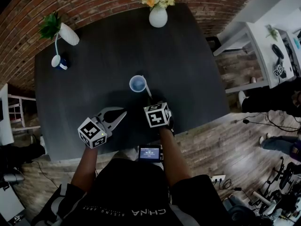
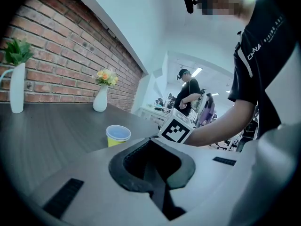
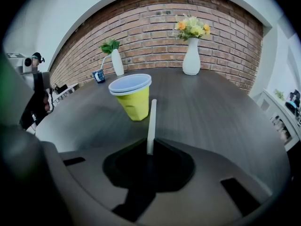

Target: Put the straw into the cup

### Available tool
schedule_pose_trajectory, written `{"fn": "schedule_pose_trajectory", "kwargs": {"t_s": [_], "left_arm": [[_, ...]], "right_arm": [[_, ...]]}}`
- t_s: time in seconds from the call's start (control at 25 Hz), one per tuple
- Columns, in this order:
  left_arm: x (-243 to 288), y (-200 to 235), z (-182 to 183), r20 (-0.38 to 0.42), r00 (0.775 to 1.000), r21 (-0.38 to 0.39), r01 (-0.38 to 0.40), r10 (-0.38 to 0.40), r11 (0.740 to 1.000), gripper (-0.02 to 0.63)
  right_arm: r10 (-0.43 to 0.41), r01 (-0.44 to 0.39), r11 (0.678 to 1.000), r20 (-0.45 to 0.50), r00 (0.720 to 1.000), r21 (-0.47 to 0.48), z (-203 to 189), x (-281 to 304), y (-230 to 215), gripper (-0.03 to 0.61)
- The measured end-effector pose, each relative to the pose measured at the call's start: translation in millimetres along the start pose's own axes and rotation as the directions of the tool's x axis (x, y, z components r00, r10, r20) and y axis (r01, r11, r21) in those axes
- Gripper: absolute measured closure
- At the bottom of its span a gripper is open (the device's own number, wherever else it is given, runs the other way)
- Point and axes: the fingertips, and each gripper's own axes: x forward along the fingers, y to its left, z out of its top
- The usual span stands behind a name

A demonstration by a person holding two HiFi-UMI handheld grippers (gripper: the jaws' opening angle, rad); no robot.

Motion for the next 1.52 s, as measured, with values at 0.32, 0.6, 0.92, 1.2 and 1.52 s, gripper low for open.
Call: {"fn": "schedule_pose_trajectory", "kwargs": {"t_s": [0.32, 0.6, 0.92, 1.2, 1.52], "left_arm": [[4.3, 5.1, 8.2, 0.019, 1.000, -0.018, -0.019, 0.019, 1.000, 0.611], [17.2, 12.2, 34.8, 0.079, 0.997, -0.090, -0.001, 0.008, 0.996, 0.606], [29.7, 32.3, 74.7, 0.166, 0.986, -0.219, 0.009, 0.028, 0.976, 0.491], [29.0, 43.6, 111.9, 0.302, 0.953, -0.385, 0.088, 0.035, 0.919, 0.491], [30.0, 41.8, 126.6, 0.340, 0.940, -0.393, 0.114, 0.028, 0.912, 0.495]], "right_arm": [[-0.066, 0.064, 0.996, 0.041, 0.997, 0.055, 2.3, -34.7, -21.0, 0.526], [-0.021, 0.018, 1.000, 0.245, 0.969, 0.017, 43.4, -90.6, -14.7, 0.526], [0.138, -0.101, 0.989, 0.422, 0.896, -0.108, 88.4, -139.8, 36.6, 0.526], [0.205, -0.124, 0.973, 0.478, 0.854, -0.195, 102.8, -154.5, 58.0, 0.526], [0.238, -0.135, 0.961, 0.482, 0.843, -0.239, 107.4, -159.0, 65.7, 0.526]]}}
